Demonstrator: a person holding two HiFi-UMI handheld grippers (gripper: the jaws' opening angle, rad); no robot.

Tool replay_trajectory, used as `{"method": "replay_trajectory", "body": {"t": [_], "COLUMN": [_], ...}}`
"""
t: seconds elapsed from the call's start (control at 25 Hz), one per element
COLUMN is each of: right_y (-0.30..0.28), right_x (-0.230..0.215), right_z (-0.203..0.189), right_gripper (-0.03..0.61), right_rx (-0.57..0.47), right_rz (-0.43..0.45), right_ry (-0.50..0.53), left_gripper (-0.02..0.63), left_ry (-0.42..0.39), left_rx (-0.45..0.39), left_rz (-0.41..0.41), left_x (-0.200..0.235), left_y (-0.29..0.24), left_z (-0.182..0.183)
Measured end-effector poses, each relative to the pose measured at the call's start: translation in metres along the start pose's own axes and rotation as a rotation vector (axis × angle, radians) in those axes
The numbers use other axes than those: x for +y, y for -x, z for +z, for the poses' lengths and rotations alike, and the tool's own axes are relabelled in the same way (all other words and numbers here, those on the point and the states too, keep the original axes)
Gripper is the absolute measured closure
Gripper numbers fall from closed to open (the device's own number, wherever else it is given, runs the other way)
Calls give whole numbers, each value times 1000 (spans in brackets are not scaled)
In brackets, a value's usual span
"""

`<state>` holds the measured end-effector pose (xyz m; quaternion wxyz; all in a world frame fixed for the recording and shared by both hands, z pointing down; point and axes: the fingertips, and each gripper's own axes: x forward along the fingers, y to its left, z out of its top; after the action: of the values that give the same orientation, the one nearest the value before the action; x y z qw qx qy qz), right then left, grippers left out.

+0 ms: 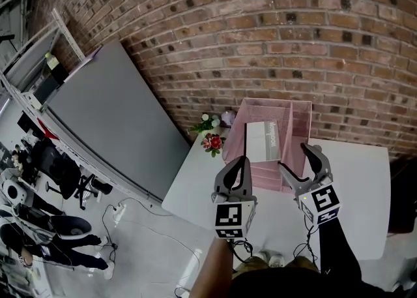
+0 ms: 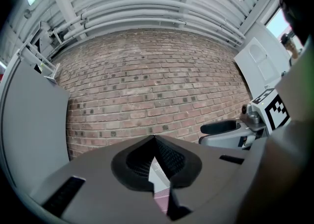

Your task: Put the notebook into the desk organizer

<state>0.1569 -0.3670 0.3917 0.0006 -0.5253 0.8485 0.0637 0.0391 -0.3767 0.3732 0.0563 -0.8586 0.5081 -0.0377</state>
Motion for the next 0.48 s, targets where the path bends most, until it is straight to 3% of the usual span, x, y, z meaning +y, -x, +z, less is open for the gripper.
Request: {"method": "replay_trajectory", "body": {"t": [0.12, 0.2, 0.48], "right_y": [1, 2, 3], "right_x": [2, 1, 0], "right_z": [1, 2, 6], "right_gripper": [366, 578, 580], "right_rx": [2, 6, -9], "right_rz": [-16, -41, -47], "right_ry": [16, 20, -13], "left_gripper": [606, 606, 606], "left_ry": [0, 0, 2], "left_rx": [-5, -7, -9], "left_rz": [5, 8, 10], "left_x": [3, 5, 7], "left_y": [2, 3, 5], "left_z": [1, 2, 0]}}
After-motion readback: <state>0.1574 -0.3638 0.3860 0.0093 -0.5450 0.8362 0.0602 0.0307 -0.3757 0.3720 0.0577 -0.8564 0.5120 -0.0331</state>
